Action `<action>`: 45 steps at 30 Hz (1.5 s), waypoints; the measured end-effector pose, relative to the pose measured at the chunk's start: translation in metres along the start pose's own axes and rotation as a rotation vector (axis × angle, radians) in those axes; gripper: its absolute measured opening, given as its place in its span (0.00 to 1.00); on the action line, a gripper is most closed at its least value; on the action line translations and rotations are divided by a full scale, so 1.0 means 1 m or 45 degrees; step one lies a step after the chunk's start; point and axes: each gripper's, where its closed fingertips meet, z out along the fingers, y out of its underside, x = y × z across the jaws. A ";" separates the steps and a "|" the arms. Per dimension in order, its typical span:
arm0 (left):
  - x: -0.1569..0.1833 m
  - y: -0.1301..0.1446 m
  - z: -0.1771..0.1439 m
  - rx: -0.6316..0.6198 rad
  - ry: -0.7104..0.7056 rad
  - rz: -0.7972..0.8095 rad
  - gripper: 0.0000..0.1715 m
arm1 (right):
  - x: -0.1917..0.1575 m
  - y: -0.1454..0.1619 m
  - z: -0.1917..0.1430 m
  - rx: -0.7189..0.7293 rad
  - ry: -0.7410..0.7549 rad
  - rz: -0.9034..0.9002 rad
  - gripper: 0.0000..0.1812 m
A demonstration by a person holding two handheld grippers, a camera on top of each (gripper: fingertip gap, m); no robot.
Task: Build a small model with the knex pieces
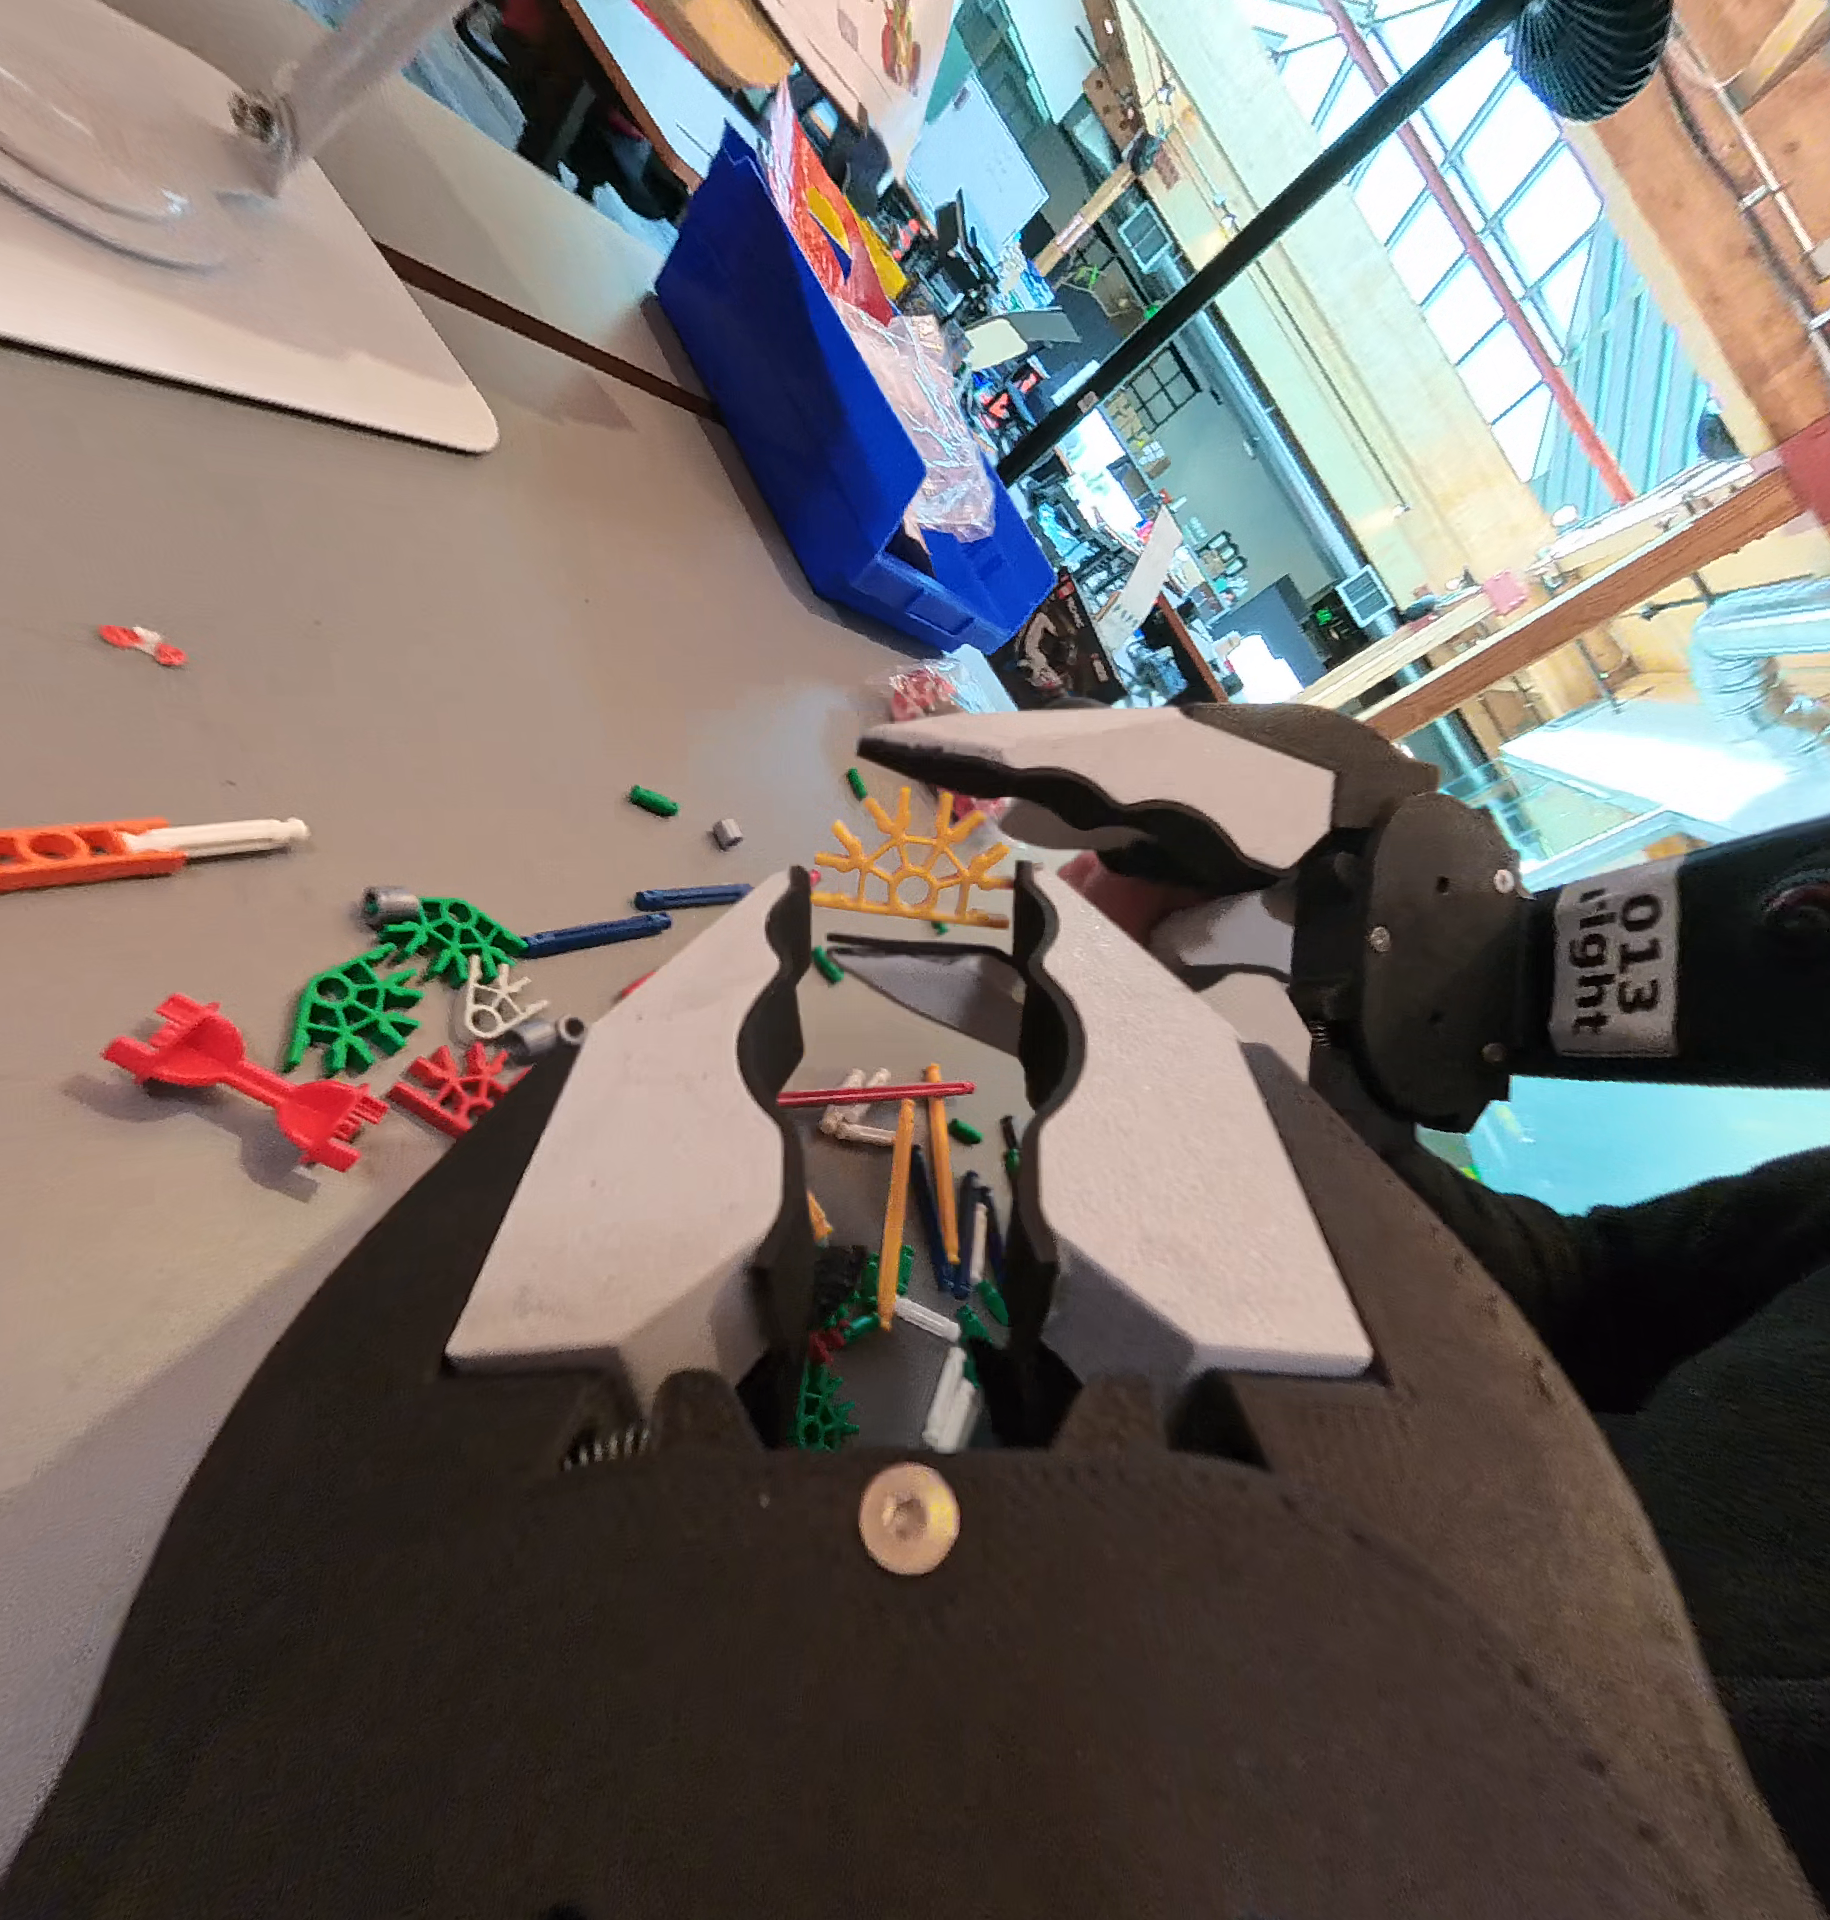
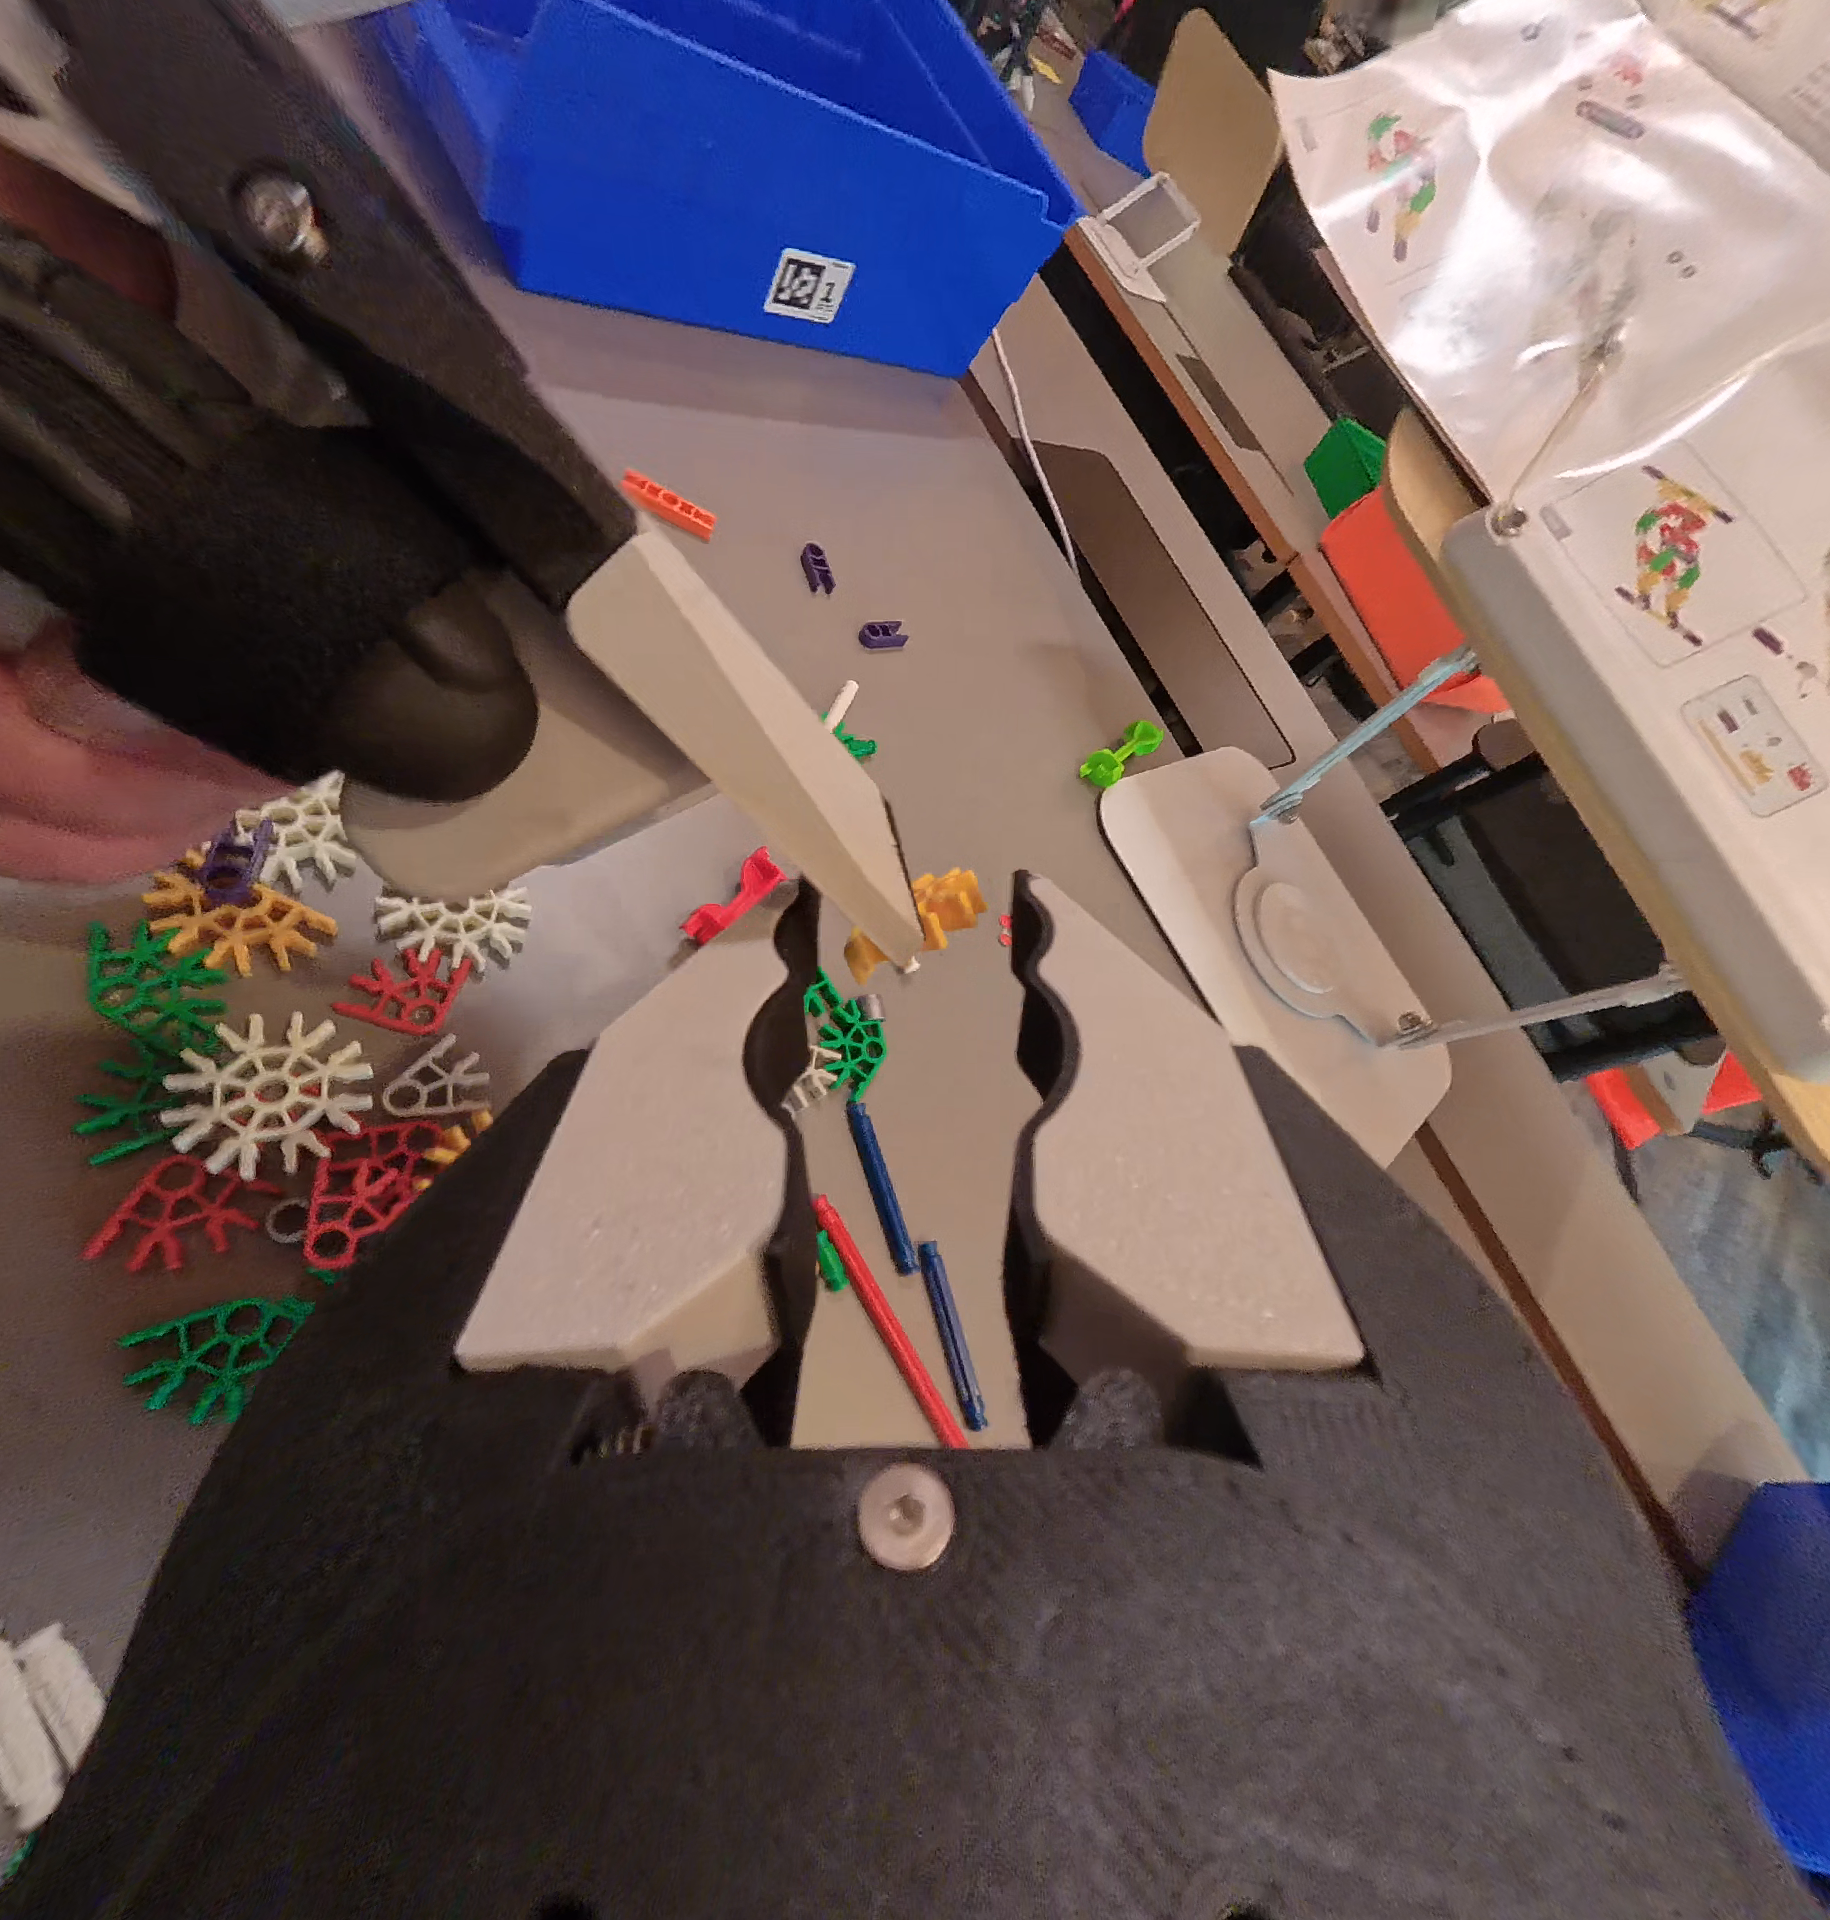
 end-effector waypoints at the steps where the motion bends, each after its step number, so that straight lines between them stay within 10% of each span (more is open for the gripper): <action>1: 0.000 0.002 0.000 -0.016 0.004 -0.018 0.21 | -0.001 0.002 0.000 -0.004 -0.007 -0.035 0.18; 15: 0.002 -0.008 -0.007 -0.058 0.041 -0.034 0.28 | 0.006 -0.006 -0.024 0.231 -0.187 0.213 0.12; 26: 0.064 0.008 -0.007 -0.178 0.729 -0.460 0.05 | -0.008 -0.031 -0.065 0.472 -0.435 0.179 0.13; 45: 0.035 0.019 0.001 -0.210 0.313 -0.186 0.02 | -0.013 0.015 -0.041 -0.068 -0.356 -0.146 0.12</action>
